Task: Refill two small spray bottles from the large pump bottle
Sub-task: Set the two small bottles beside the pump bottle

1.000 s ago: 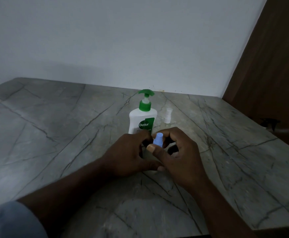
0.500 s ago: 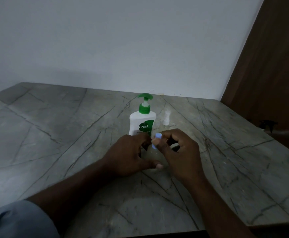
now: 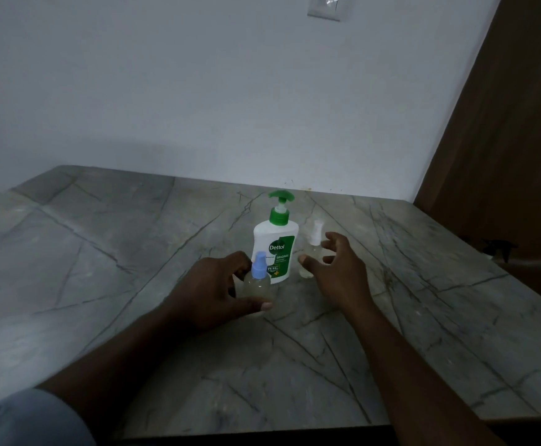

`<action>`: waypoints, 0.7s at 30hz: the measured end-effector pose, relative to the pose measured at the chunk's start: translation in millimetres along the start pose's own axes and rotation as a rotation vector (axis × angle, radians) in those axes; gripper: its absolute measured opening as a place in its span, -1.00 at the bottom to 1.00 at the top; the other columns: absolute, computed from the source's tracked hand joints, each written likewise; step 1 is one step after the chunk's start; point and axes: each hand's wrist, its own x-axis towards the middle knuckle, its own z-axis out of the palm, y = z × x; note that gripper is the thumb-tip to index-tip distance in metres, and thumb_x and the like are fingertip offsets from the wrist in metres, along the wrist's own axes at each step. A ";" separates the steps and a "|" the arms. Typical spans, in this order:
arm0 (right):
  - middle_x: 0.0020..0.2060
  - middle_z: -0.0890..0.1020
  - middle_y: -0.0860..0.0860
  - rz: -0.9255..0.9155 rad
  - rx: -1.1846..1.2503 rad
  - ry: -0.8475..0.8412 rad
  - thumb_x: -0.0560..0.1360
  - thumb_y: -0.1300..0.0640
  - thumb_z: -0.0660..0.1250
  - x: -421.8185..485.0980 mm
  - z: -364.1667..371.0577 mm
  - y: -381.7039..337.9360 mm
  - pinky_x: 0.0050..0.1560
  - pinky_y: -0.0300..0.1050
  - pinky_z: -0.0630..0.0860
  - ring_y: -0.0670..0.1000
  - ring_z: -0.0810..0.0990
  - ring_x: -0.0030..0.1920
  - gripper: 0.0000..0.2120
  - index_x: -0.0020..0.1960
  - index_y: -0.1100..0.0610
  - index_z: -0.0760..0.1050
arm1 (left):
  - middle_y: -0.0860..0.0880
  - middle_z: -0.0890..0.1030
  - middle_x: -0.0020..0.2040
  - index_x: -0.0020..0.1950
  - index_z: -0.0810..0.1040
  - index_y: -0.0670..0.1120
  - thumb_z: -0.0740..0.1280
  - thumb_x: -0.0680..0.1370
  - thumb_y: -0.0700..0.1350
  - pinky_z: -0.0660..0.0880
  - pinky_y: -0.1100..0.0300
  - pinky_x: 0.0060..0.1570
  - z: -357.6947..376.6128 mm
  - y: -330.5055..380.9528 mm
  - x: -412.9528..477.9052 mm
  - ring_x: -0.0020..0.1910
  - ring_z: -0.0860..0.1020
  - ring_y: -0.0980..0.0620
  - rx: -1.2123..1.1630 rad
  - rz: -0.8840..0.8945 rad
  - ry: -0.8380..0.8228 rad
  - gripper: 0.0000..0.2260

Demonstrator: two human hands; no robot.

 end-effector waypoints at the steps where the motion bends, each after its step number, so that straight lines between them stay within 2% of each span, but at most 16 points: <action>1: 0.33 0.58 -0.02 0.003 -0.006 -0.015 0.43 -0.10 0.57 2.2 2.6 0.1 0.00 -0.17 0.43 -0.03 0.58 0.10 -0.27 0.49 0.00 0.35 | 0.36 0.53 -0.17 0.09 0.48 0.22 0.37 0.24 0.52 0.37 0.43 -0.34 -2.7 -2.6 -2.0 -0.19 0.59 0.34 0.007 0.001 0.008 -0.44; 4: 0.22 0.65 0.01 -0.005 -0.028 -0.065 0.43 -0.04 0.58 3.9 6.8 2.2 -0.12 -0.27 0.43 -0.07 0.60 -0.01 -0.39 0.39 0.02 0.43 | 0.33 0.54 -0.13 0.08 0.48 0.22 0.34 0.23 0.53 0.39 0.39 -0.33 -9.8 -9.9 -8.1 -0.30 0.59 0.25 0.025 -0.002 0.023 -0.43; 8: 0.01 0.66 -0.10 -0.002 -0.043 -0.076 0.41 -0.01 0.59 -7.9 1.9 6.4 -0.26 -0.39 0.37 -0.25 0.57 -0.15 -0.56 0.20 -0.01 0.50 | 0.29 0.57 -0.05 0.13 0.50 0.19 0.40 0.28 0.47 0.42 0.33 -0.30 -20.7 -23.8 -9.8 -0.26 0.61 0.24 0.032 -0.027 0.028 -0.45; 10: -0.08 0.64 -0.16 -0.009 -0.044 -0.090 0.38 0.03 0.61 -17.1 -4.3 5.8 -0.28 -0.39 0.35 -0.22 0.58 -0.17 -0.58 0.13 -0.05 0.50 | 0.29 0.58 -0.03 0.14 0.50 0.21 0.46 0.34 0.38 0.46 0.28 -0.27 -25.9 -32.3 -8.9 -0.23 0.62 0.25 0.025 -0.050 0.025 -0.53; 12: -0.09 0.65 -0.18 -0.006 -0.007 -0.123 0.34 0.10 0.62 -27.9 -11.8 4.8 -0.24 -0.35 0.41 -0.16 0.63 -0.13 -0.56 0.11 -0.08 0.49 | 0.29 0.59 -0.04 0.13 0.52 0.18 0.50 0.38 0.31 0.47 0.24 -0.24 -28.6 -38.5 -8.0 -0.24 0.62 0.25 0.035 -0.056 0.047 -0.58; 14: -0.06 0.68 -0.20 -0.004 0.051 -0.178 0.33 0.14 0.62 -40.4 -18.7 1.6 -0.20 -0.33 0.48 -0.18 0.66 -0.10 -0.53 0.13 -0.10 0.49 | 0.30 0.58 -0.07 0.13 0.54 0.17 0.52 0.41 0.25 0.45 0.25 -0.24 -29.2 -41.7 -7.6 -0.21 0.61 0.30 0.028 -0.057 0.067 -0.62; 17: -0.04 0.72 -0.17 -0.042 0.109 -0.255 0.35 0.17 0.60 -57.7 -21.2 -6.6 -0.20 -0.34 0.54 -0.20 0.69 -0.11 -0.54 0.13 -0.11 0.50 | 0.32 0.57 -0.08 0.13 0.52 0.20 0.49 0.41 0.28 0.43 0.29 -0.25 -28.7 -43.2 -7.3 -0.23 0.60 0.32 0.005 -0.054 0.061 -0.63; 19: -0.05 0.74 -0.14 -0.070 0.120 -0.297 0.36 0.19 0.57 -67.3 -18.0 -11.7 -0.16 -0.22 0.61 -0.15 0.71 -0.12 -0.58 0.10 -0.11 0.50 | 0.28 0.60 -0.07 0.12 0.53 0.18 0.42 0.35 0.38 0.43 0.28 -0.25 -28.1 -42.7 -7.7 -0.24 0.60 0.29 -0.009 -0.047 0.069 -0.55; 21: -0.04 0.75 -0.12 -0.102 0.100 -0.331 0.35 0.19 0.54 -75.5 -13.1 -17.8 -0.04 -0.04 0.66 -0.10 0.72 -0.09 -0.59 0.11 -0.09 0.52 | 0.27 0.61 -0.07 0.13 0.55 0.15 0.37 0.31 0.41 0.45 0.26 -0.23 -27.7 -42.6 -8.6 -0.24 0.60 0.30 -0.014 -0.050 0.073 -0.49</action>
